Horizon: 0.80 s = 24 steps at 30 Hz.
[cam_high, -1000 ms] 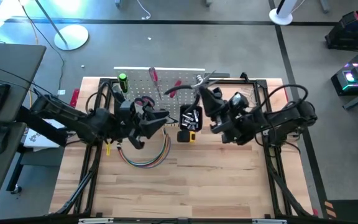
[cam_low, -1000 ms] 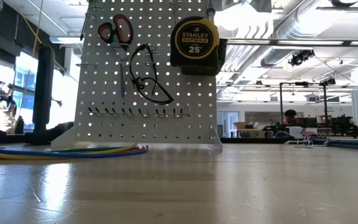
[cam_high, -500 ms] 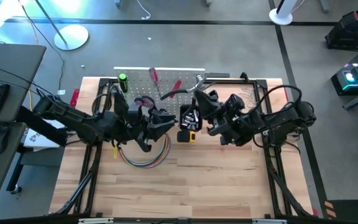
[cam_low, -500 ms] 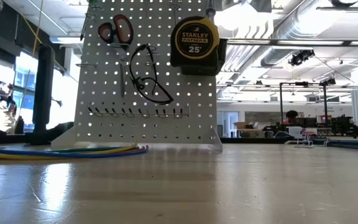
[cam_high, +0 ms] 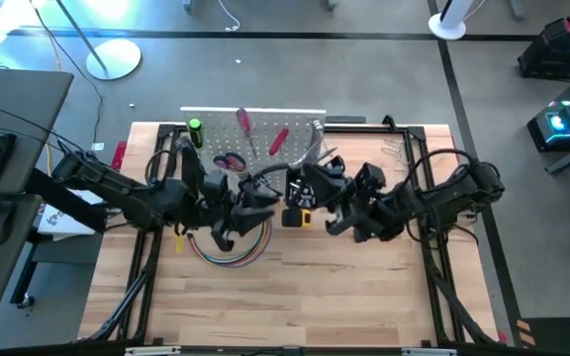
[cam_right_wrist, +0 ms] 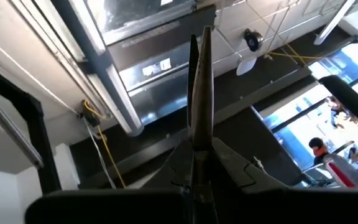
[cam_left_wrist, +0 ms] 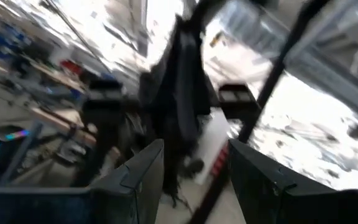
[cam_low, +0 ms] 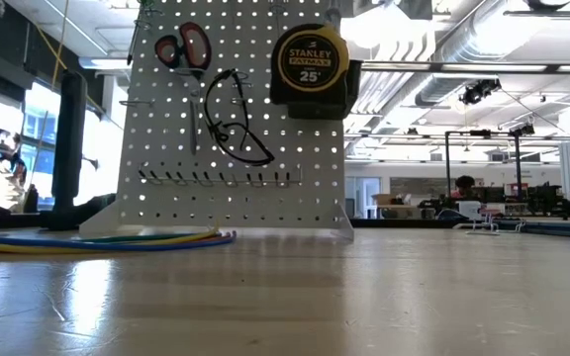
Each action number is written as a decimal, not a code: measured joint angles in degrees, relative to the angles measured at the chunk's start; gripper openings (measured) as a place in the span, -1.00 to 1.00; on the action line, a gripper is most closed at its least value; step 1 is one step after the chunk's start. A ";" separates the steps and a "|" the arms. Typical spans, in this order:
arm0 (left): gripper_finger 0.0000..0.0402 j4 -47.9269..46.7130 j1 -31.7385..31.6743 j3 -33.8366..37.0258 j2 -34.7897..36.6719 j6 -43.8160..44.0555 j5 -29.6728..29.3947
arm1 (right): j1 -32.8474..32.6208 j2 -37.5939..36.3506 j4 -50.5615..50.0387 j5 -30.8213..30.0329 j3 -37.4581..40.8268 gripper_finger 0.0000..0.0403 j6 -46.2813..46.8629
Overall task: Hang tools onto peg board
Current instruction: Hang the plier on the peg board
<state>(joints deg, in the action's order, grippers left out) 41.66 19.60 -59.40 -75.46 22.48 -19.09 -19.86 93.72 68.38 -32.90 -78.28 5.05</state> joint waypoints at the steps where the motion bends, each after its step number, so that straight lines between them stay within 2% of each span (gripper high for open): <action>1: -0.17 -0.87 0.27 0.00 0.02 0.23 1.27 | -0.32 -0.16 -0.04 -0.01 0.05 -0.92 -0.64; 5: -0.17 -8.65 0.82 0.00 3.05 1.87 3.64 | -1.68 -1.76 0.52 -0.79 0.03 -0.92 -4.01; 13: -0.17 -21.40 0.89 0.04 9.90 2.09 1.17 | -3.56 -2.24 0.23 -1.60 0.03 -0.92 -6.89; 19: -0.17 -33.22 3.37 0.07 14.67 7.12 1.45 | -4.57 -2.24 -0.42 -1.60 0.03 -0.92 -7.82; 24: -0.17 -37.99 6.57 0.19 19.28 12.57 8.79 | -5.85 -2.28 -3.14 -1.56 0.03 -0.92 -7.92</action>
<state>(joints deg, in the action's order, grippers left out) 3.67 26.18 -59.21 -56.18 35.05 -10.30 -25.71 91.44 65.24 -34.46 -78.26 -2.87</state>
